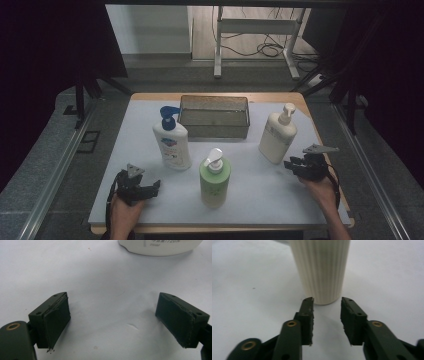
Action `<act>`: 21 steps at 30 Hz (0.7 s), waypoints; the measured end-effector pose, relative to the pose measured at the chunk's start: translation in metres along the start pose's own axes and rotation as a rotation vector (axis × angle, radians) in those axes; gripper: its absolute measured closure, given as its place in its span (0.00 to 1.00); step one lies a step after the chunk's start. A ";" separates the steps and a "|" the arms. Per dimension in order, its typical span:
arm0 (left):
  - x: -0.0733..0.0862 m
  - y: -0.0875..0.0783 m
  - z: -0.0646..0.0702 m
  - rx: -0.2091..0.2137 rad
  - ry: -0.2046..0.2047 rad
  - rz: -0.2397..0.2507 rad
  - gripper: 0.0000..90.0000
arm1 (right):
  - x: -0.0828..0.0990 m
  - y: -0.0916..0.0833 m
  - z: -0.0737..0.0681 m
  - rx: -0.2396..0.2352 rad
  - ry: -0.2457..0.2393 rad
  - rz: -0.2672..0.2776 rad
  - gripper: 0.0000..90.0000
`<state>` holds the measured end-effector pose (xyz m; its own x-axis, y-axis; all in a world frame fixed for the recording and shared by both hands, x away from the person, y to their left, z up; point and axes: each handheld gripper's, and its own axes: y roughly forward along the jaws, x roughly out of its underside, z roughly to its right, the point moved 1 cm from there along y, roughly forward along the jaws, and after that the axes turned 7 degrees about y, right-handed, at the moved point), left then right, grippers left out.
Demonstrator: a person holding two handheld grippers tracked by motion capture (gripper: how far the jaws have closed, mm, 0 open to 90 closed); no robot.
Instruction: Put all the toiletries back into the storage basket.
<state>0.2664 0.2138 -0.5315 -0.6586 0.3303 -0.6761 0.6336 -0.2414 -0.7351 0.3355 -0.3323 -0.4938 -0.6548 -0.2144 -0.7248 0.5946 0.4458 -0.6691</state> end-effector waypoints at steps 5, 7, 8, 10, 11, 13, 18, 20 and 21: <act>0.000 0.000 0.000 0.000 0.000 0.000 0.13 | -0.008 -0.008 -0.009 -0.012 -0.016 0.020 0.58; 0.000 0.000 0.000 0.000 0.000 0.000 0.13 | -0.011 -0.010 -0.011 -0.013 -0.020 0.028 0.54; 0.000 0.000 0.000 0.000 0.000 0.000 0.13 | -0.013 -0.011 -0.013 -0.013 -0.023 0.034 0.53; 0.000 0.000 0.000 0.000 -0.001 0.000 0.13 | -0.016 -0.013 -0.014 -0.012 -0.023 0.042 0.50; 0.000 0.000 0.000 0.000 0.000 0.000 0.13 | -0.018 -0.013 -0.015 -0.014 -0.024 0.043 0.49; 0.000 0.000 0.000 0.000 0.001 0.000 0.13 | -0.021 -0.013 -0.016 -0.011 -0.028 0.044 0.45; 0.000 0.000 0.000 0.000 0.002 0.000 0.13 | -0.031 -0.014 -0.019 -0.013 -0.032 0.062 0.40; 0.000 0.000 0.000 0.000 0.002 0.000 0.13 | -0.036 -0.015 -0.020 -0.008 -0.037 0.075 0.37; 0.000 0.000 0.000 0.000 0.002 0.000 0.13 | -0.039 -0.015 -0.020 -0.007 -0.038 0.080 0.36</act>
<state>0.2664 0.2140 -0.5316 -0.6579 0.3320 -0.6760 0.6336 -0.2411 -0.7351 0.3429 -0.3136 -0.4520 -0.5868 -0.2109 -0.7818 0.6409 0.4692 -0.6076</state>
